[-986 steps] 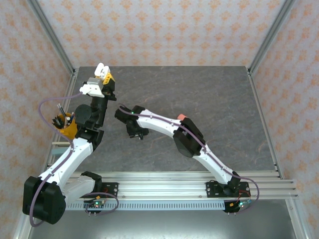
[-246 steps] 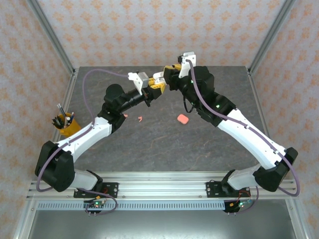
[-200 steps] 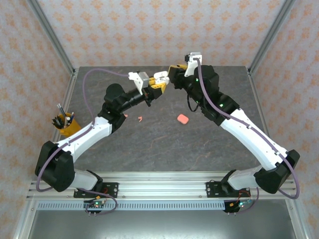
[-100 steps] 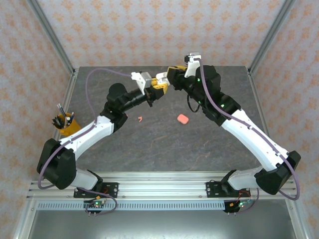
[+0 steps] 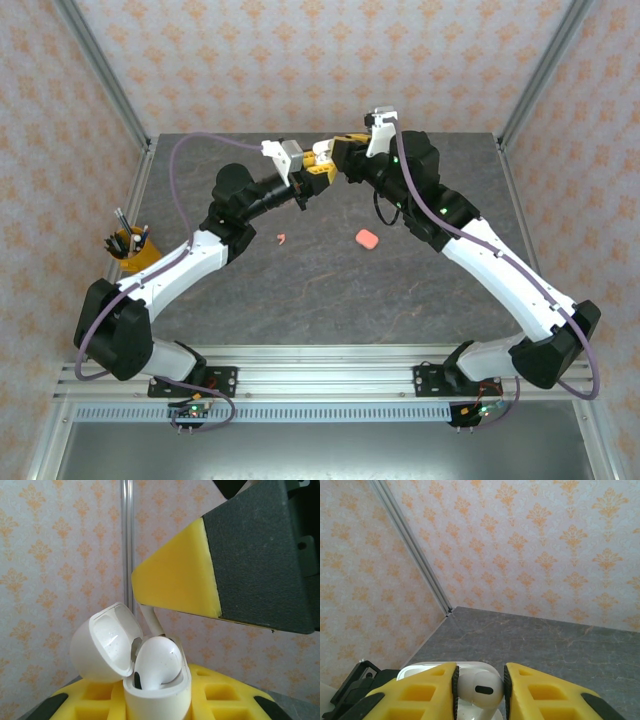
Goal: Insert the wireless bluetooth earbuds into the charging case
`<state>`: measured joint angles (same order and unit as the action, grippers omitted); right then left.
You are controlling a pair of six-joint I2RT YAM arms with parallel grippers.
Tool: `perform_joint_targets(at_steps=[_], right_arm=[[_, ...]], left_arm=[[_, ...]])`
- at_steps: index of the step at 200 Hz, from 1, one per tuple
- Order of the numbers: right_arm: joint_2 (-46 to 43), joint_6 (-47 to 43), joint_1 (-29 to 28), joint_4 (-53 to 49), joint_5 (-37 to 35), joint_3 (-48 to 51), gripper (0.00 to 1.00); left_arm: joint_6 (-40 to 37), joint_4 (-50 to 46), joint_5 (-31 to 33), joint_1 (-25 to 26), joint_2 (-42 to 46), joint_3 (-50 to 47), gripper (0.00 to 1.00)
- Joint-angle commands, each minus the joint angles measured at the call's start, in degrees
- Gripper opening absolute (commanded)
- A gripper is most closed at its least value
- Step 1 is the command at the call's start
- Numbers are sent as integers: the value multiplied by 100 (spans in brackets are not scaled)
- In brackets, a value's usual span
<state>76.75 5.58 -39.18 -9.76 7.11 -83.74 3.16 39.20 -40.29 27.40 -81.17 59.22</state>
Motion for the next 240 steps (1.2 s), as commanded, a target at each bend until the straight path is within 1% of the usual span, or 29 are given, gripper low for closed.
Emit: perform_joint_targets(at_steps=[1,48,80,191,240], right_arm=[[5,-138,16,140,25,-72,29],[37,-346,11,75,10,-70,29],[24,-520,14,19,122,-46,29],[42,-664,15,-274,869,-37,29],[24,-631,7,-299,770,-36,34]], left_arm=[[12,163,-145,29,-26,216,0],[9,149,-154,37,-8,213,0],[0,150,-145,35,-20,251,0],[-15,277,-9,37,-110,336,0],[31,342,-5,36,-180,328,0]])
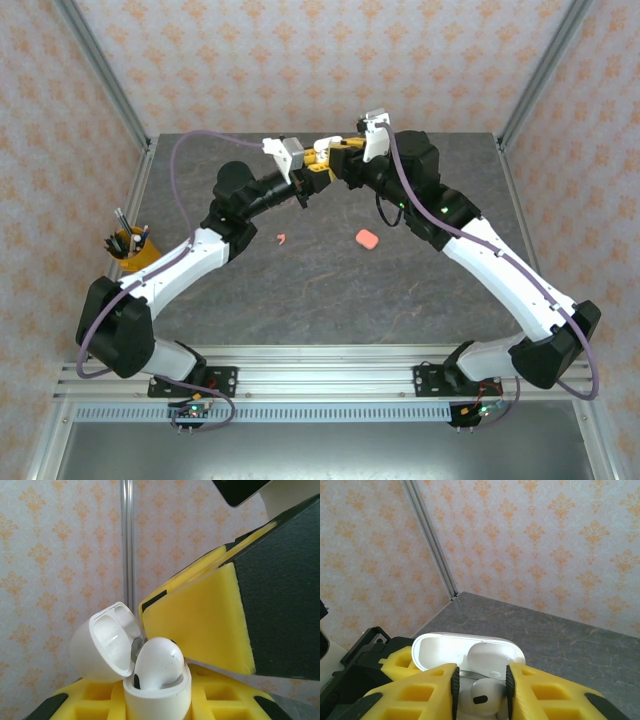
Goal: Insert the wireless bluetooth earbuds into the charging case
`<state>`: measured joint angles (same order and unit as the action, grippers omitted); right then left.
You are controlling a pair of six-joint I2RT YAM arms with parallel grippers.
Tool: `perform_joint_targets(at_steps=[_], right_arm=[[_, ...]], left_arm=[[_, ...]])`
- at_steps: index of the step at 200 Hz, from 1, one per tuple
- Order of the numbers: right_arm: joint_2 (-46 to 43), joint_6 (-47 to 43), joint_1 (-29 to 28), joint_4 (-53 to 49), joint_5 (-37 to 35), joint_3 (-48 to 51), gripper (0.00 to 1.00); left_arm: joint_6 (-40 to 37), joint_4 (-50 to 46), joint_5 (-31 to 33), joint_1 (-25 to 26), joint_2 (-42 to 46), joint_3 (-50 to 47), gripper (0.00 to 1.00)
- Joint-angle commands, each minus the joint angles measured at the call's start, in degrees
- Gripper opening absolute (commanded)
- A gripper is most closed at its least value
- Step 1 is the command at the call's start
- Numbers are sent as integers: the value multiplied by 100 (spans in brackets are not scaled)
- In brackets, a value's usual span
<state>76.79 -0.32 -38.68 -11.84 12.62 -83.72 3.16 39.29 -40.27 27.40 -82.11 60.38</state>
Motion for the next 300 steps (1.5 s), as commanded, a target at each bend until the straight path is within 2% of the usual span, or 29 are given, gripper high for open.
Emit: perform_joint_targets(at_steps=[1,154,210,259,282,300], right_arm=[[20,-40,-44,-91,212,-39,34],[-302,-48,-37,-166,-542,-112,50],[-453,416,-35,-53,-625,-306,52],[515,920,176,-1834,-839,-1864,52],[1258,1157,477,-2915,-560,-2786,50],[1706,1267,690,-3392,-337,-3263,49]], left_arm=[[33,338,-7,37,-91,216,0],[44,404,28,37,-87,99,0],[-13,413,28,36,-100,-80,0],[-167,270,-58,36,-34,-328,0],[-301,211,-151,37,24,-484,0],[-418,122,-238,38,87,-590,0]])
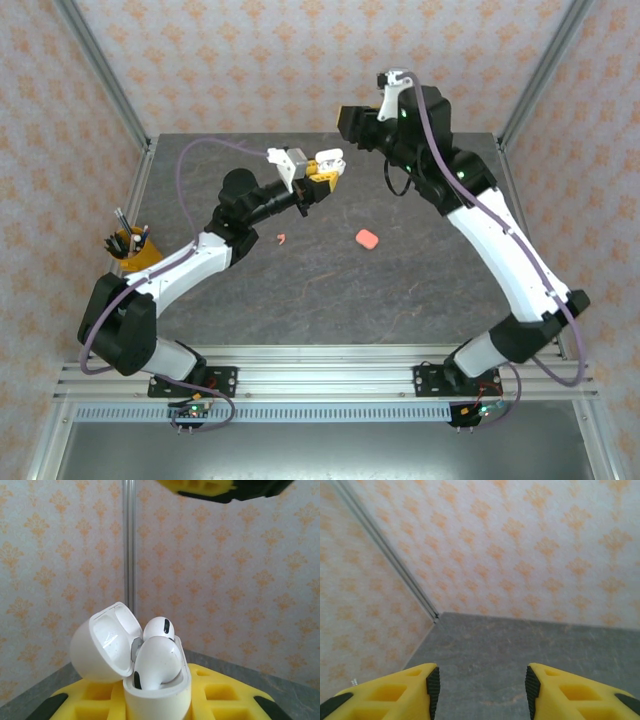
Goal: Insert the wireless bluetooth earbuds into the charging case
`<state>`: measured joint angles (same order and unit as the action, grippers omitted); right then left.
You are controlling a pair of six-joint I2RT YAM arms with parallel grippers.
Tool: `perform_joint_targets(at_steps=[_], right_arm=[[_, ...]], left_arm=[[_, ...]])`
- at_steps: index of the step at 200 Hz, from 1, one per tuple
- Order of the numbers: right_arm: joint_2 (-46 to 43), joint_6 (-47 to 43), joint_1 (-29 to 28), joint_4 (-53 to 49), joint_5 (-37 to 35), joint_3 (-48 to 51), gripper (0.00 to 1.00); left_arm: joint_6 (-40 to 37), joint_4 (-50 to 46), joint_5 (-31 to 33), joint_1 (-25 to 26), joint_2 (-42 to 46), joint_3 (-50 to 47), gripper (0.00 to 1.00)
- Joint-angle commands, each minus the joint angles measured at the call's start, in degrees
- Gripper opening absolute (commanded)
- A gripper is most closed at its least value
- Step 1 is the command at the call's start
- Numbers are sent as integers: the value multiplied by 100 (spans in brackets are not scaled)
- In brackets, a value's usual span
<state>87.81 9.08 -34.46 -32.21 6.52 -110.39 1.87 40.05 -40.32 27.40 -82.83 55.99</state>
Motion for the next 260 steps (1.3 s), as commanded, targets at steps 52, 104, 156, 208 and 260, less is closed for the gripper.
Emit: perform_joint_targets(at_steps=[52,104,156,208,260], right_arm=[[2015,265,523,-2677,854,-2362,46],[3157,-54,537,-3955,1807,-3738,41],[1962,-144,501,-3502,1921,-1945,34],[771,222,515,-2910,1062,-694,34],[123,1191,1010,-2056,-156,594,38]], left_arm=[[-570,-281,-435,39,282,-238,0],[-713,-393,-404,41,224,-116,0],[-732,-346,0,42,25,67,0],[-594,-237,59,38,-250,246,0],[-183,-520,380,36,-604,389,0]])
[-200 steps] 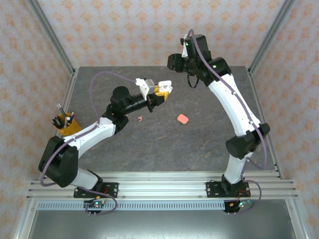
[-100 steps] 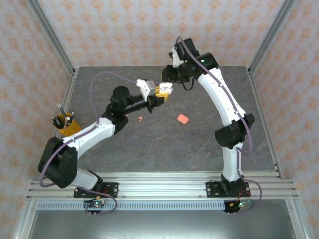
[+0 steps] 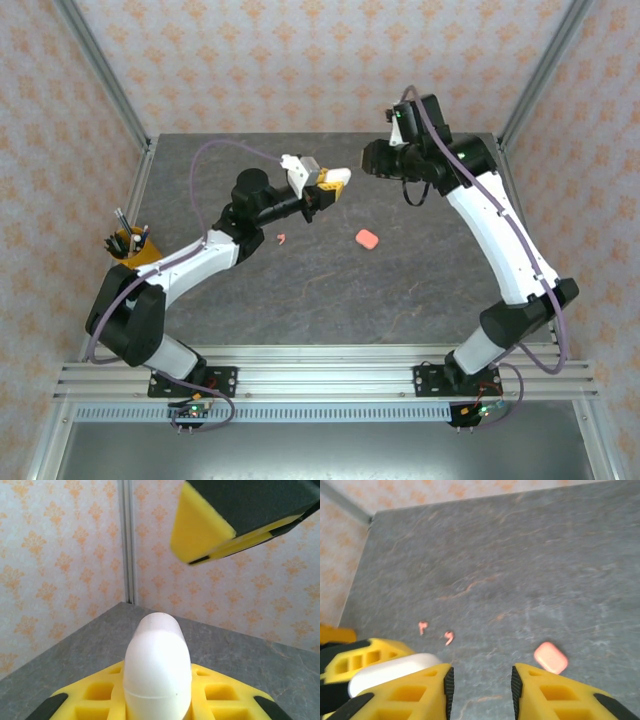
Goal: Insert the wireless bluetooth earbuds into the charging case
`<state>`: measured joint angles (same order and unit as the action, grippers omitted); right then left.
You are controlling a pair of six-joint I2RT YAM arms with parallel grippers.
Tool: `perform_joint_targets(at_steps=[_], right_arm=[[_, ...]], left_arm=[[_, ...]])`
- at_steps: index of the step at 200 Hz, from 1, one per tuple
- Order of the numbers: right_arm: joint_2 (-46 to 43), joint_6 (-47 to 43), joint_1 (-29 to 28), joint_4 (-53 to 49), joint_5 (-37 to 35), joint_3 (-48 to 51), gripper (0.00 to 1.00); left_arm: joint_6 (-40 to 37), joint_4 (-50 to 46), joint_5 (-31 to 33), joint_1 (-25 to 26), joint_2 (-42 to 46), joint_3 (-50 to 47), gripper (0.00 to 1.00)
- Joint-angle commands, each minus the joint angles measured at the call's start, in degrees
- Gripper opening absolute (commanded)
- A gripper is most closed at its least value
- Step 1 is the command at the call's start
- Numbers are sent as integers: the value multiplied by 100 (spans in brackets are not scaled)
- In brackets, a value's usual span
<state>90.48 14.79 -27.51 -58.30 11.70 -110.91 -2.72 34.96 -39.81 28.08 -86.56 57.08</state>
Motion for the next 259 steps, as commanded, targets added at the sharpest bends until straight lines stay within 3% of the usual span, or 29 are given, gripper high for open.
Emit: perform_joint_targets(at_steps=[1,27,57,109,184,230,259], right_arm=[[-149,625,324,564,-667,674,38],[-317,994,410,987,-688,1487,38],[-508,1405,413,1376,-755,2364,38],[-808,1875,414,1791,-931,3445,37],[-667,2097,412,1800,-1276,3805,38],[-551,2177,411,1841,-1310,3963,40],[-530,2230,413,1847,-1328,4018,45]], left_arm=[[292,-22,349,-35,-248,283,0],[813,-652,748,-31,-752,678,0],[1509,-2189,1054,-32,-1596,1689,0],[2637,-5612,730,-48,-4023,4848,0],[3878,-7103,1049,-231,-5722,6901,0],[3935,-7471,1186,-371,-5835,7054,22],[3782,-7616,1285,-416,-5711,7053,48]])
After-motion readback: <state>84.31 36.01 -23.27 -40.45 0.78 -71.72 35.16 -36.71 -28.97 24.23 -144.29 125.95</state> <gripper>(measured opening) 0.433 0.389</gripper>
